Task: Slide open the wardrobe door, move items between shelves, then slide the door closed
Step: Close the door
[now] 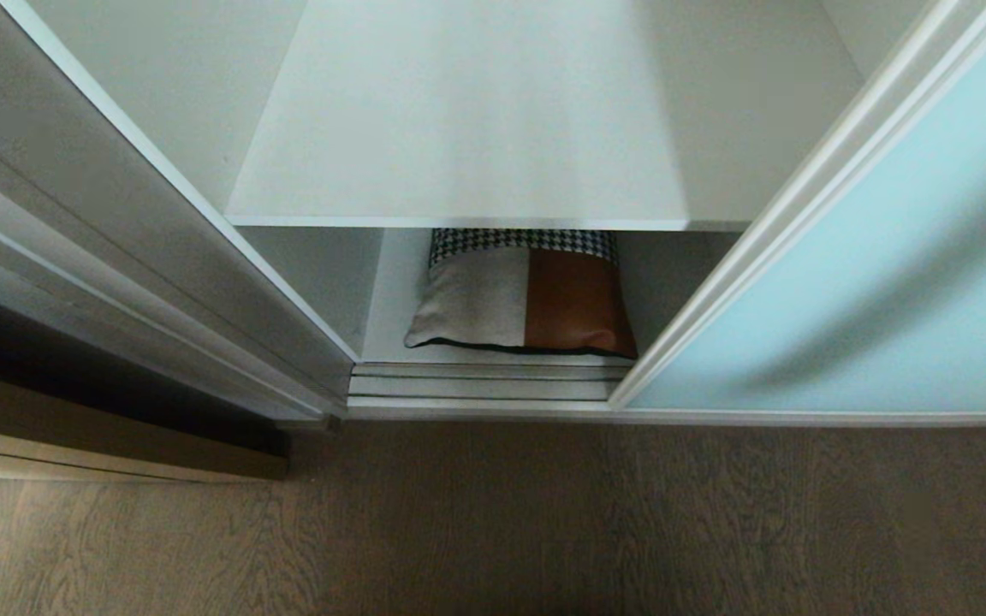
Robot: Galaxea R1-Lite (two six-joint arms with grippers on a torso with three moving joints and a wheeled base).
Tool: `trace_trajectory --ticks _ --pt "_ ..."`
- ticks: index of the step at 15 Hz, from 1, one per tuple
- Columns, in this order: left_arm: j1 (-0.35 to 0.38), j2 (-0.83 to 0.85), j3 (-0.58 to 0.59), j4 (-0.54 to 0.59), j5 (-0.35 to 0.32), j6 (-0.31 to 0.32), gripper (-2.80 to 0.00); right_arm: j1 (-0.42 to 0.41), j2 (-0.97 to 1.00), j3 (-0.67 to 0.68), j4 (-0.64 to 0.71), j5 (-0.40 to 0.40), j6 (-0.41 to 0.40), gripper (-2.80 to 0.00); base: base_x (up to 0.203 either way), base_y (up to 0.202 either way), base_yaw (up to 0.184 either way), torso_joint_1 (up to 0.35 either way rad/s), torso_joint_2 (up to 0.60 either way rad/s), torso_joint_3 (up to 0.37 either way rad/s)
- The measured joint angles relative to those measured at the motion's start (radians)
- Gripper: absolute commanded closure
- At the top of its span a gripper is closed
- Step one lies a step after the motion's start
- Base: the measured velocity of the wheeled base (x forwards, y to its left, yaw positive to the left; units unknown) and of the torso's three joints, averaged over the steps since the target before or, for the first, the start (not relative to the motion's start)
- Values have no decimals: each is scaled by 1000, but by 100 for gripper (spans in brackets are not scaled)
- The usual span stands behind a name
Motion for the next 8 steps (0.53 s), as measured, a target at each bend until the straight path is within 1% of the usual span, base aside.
trace_trajectory --ticks 8 --pt "0 0 0 0 0 0 0 119 -19 34 3 5 -1 0 0 0 0 0 0 0"
